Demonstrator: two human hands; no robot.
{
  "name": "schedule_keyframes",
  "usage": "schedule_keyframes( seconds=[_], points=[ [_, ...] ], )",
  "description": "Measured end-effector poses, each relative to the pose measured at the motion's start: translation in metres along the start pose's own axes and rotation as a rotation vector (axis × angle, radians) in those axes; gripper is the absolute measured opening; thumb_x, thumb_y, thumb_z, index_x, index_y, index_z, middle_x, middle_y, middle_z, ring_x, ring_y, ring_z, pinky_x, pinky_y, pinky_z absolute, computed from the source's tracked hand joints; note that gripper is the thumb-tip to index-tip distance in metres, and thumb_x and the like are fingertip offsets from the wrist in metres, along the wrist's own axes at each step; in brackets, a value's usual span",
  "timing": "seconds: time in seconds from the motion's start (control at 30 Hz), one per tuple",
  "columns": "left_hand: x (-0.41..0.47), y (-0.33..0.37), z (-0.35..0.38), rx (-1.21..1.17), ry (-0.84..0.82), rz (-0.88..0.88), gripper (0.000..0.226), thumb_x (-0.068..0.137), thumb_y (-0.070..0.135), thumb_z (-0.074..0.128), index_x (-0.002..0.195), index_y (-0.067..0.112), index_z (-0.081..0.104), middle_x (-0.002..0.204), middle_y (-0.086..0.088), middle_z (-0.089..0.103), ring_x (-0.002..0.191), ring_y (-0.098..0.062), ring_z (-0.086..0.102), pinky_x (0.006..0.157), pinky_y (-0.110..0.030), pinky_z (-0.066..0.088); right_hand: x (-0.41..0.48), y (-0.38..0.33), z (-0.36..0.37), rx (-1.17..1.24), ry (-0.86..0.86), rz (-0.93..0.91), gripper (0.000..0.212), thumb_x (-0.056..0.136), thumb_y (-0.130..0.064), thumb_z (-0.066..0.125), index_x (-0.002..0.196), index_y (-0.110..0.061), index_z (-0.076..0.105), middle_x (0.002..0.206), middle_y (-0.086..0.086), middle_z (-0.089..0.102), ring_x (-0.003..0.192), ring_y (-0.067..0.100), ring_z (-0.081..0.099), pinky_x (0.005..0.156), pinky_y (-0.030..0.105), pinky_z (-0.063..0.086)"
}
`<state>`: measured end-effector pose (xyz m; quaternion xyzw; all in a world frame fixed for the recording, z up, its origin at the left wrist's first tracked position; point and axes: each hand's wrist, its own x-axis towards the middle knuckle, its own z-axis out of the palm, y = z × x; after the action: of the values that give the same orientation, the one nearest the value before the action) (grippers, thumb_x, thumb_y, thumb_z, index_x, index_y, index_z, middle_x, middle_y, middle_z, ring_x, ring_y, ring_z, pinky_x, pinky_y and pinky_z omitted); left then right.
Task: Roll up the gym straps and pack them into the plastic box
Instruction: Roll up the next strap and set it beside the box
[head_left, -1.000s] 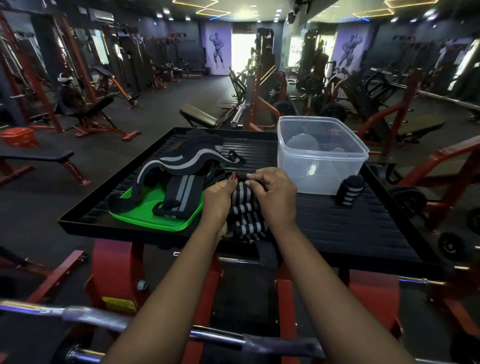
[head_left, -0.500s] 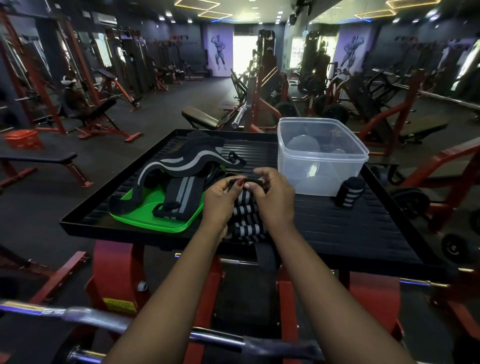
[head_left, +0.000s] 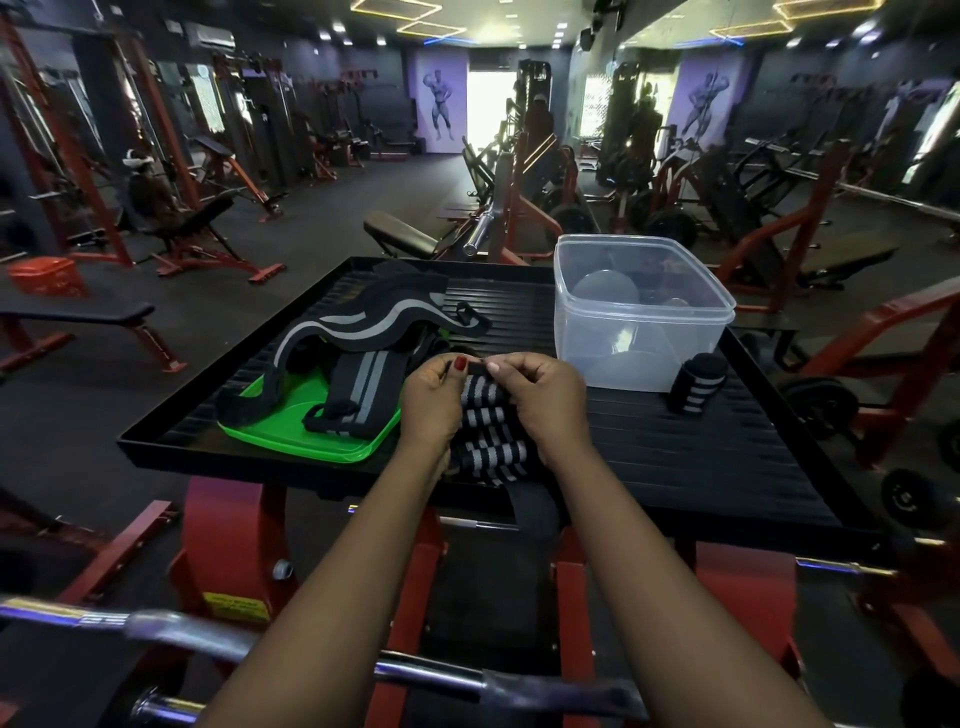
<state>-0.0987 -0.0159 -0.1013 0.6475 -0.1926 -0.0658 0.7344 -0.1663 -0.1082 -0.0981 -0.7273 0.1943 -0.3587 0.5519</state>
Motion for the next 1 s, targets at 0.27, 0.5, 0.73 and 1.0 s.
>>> schedule_keyframes(
  seconds=[0.27,0.5,0.73,1.0],
  points=[
    [-0.0034,0.0024,-0.0001,-0.092,-0.102,0.032,0.008,0.085,0.007,0.067,0.092,0.006,0.069,0.092,-0.009,0.071,0.086,-0.012,0.066,0.082,-0.025,0.054,-0.0056,-0.0015,-0.0066,0.067,0.030,-0.041,0.011,0.082,-0.014,0.075,0.082,-0.024,0.077,0.085,-0.003,0.076,0.087,0.012,0.072,0.088,0.039,0.057],
    [-0.0034,0.0027,0.0009,-0.018,-0.095,0.083,0.029,0.084,-0.010,0.058,0.078,0.019,0.060,0.083,0.001,0.064,0.080,-0.009,0.060,0.078,-0.024,0.050,-0.0079,-0.0010,-0.0067,0.184,0.022,-0.006,0.013,0.083,-0.015,0.075,0.092,-0.024,0.074,0.086,-0.001,0.074,0.086,0.010,0.069,0.084,0.027,0.056],
    [-0.0080,0.0068,0.0016,-0.069,-0.119,0.061,0.025,0.085,-0.004,0.062,0.108,0.005,0.064,0.099,-0.011,0.072,0.090,-0.016,0.068,0.078,-0.023,0.055,-0.0089,-0.0027,-0.0077,-0.162,0.114,-0.163,0.011,0.090,-0.015,0.066,0.095,-0.016,0.075,0.088,-0.009,0.071,0.083,0.001,0.063,0.075,0.003,0.042],
    [-0.0065,0.0073,0.0001,-0.096,-0.140,0.027,0.016,0.093,0.003,0.054,0.095,0.011,0.067,0.088,-0.003,0.072,0.081,-0.011,0.066,0.067,-0.020,0.054,-0.0079,-0.0015,-0.0069,-0.175,0.137,-0.238,0.007,0.086,-0.012,0.070,0.089,-0.018,0.072,0.088,-0.003,0.072,0.083,0.011,0.065,0.077,0.016,0.050]
  ],
)
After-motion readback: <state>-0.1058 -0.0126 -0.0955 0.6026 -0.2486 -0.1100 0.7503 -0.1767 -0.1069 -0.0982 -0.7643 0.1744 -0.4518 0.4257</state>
